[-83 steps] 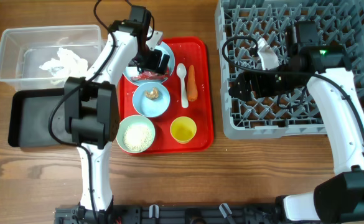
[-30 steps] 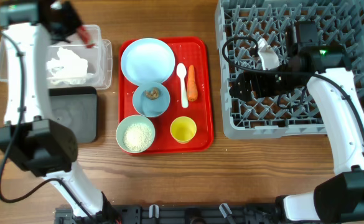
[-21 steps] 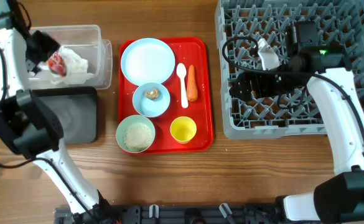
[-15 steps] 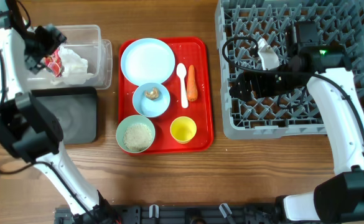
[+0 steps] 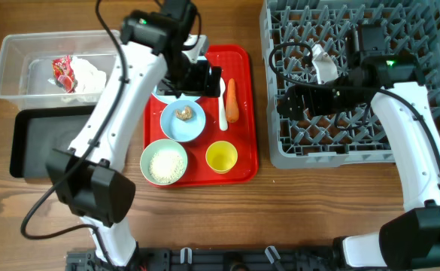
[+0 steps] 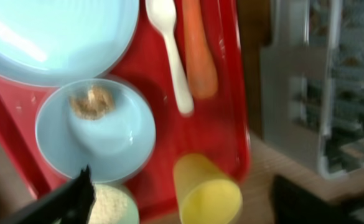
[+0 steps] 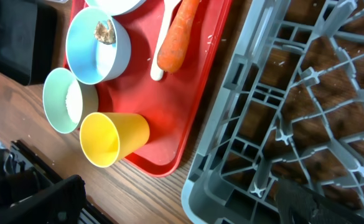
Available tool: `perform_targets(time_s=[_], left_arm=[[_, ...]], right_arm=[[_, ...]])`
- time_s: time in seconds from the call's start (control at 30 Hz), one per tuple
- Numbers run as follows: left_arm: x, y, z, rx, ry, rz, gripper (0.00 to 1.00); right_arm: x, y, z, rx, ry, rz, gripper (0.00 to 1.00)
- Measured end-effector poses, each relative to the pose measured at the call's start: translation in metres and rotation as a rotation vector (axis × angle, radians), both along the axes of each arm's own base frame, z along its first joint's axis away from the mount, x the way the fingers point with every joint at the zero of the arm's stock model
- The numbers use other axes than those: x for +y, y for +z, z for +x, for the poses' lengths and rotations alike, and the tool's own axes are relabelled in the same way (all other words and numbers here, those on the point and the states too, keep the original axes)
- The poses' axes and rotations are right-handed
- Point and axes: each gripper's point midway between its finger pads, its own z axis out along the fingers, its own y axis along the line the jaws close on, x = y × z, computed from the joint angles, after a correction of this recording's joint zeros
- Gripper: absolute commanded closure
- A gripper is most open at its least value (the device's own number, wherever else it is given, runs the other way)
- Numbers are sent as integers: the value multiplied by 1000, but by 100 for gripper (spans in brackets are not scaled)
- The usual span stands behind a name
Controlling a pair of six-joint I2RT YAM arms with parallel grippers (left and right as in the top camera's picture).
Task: Sort waste into correct bins and load items into the dishwasher rack
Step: 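Lift the light-blue bowl with the left gripper, tip walnut shell onto black tray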
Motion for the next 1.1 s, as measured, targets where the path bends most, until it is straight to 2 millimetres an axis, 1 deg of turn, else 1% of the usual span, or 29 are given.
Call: perform_targets(time_s=[0.03, 0.07, 0.1, 0.17, 0.23, 0.3, 0.33, 0.43, 0.53, 0.57, 0.6, 0.63, 0.7, 0.8, 0.9, 1.0, 1.07, 1.1], left_arm=[[-7, -13, 1, -6, 25, 18, 24], [-15, -42, -14, 36, 46, 75, 30], [-22, -62, -20, 41, 66, 106, 34], [-29, -81, -12, -8, 92, 99, 41], [-25, -102, -16, -11, 125, 138, 41], [-15, -114, -20, -13, 171, 190, 47], [-13, -116, -18, -22, 185, 199, 53], [-9, -122, -14, -47, 210, 210, 59], [-4, -137, -20, -28, 217, 233, 71], [-2, -142, -23, -16, 218, 242, 82], [-2, -144, -24, -11, 219, 246, 85], [-2, -145, -24, -11, 218, 245, 88], [-3, -145, -21, -22, 222, 241, 96], [-2, -144, -15, -52, 228, 245, 96], [0, -145, -15, -56, 230, 257, 96], [8, -124, -23, 23, 231, 293, 96], [5, -84, -3, -3, 263, 235, 96], [5, -75, 0, -4, 268, 221, 96]], right_arm=[[0, 0, 0, 1, -2, 0, 0], [0, 0, 0, 1, -3, 1, 1], [0, 0, 0, 1, -5, 1, 0], [0, 0, 1, -1, -5, 1, 1], [0, 0, 1, -1, -5, 1, 0], [0, 0, 1, -1, -5, 1, 0], [0, 0, 1, -1, -6, 1, 1], [0, 0, 1, -1, -6, 1, 0], [0, 0, 1, -1, -5, 1, 0], [0, 0, 1, -1, -6, 1, 1], [0, 0, 1, 0, -5, 1, 0], [0, 0, 1, -1, -6, 1, 0], [0, 0, 1, 0, -6, 1, 0], [0, 0, 1, 0, -6, 1, 0], [0, 0, 1, 0, -6, 1, 1], [0, 0, 1, 0, -6, 1, 0], [0, 0, 1, 1, -7, 1, 0], [0, 0, 1, 2, -8, 1, 0]])
